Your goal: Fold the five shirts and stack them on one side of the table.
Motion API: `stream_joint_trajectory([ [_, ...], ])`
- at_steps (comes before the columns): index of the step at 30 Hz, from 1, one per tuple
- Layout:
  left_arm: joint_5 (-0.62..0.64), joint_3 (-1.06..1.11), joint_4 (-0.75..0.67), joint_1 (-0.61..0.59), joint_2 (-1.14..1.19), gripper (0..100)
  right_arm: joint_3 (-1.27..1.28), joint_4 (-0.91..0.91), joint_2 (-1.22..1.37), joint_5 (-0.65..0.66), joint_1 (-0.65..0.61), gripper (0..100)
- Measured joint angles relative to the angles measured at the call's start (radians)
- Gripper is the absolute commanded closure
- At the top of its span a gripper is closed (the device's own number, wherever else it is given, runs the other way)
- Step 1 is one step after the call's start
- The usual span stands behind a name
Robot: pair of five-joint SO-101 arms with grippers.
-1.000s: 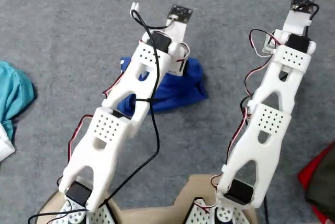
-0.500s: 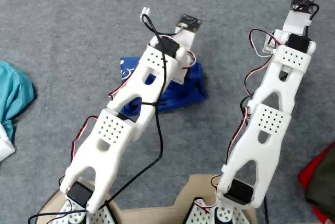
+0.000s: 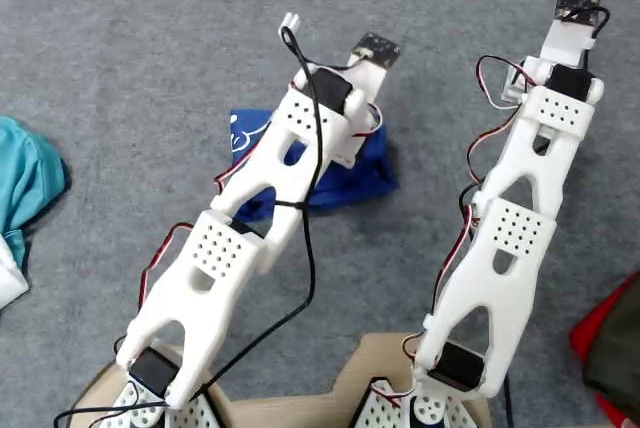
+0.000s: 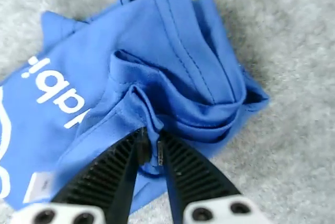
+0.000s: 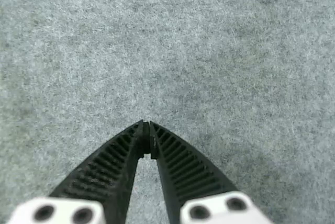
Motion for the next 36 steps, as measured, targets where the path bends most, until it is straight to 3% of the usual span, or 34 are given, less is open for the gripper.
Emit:
stream_joint_trajectory([
  [19,0.087,-0.052,0.026,0.127,-0.046,98,0.0,0.0,0.0,0.0,0.0,99.3],
  [32,0.095,0.252,0.026,0.147,-0.186,98,0.0,0.0,0.0,0.0,0.0,99.3],
  [36,0.04,0.293,0.026,0.15,-0.186,98,0.0,0.0,0.0,0.0,0.0,99.3],
])
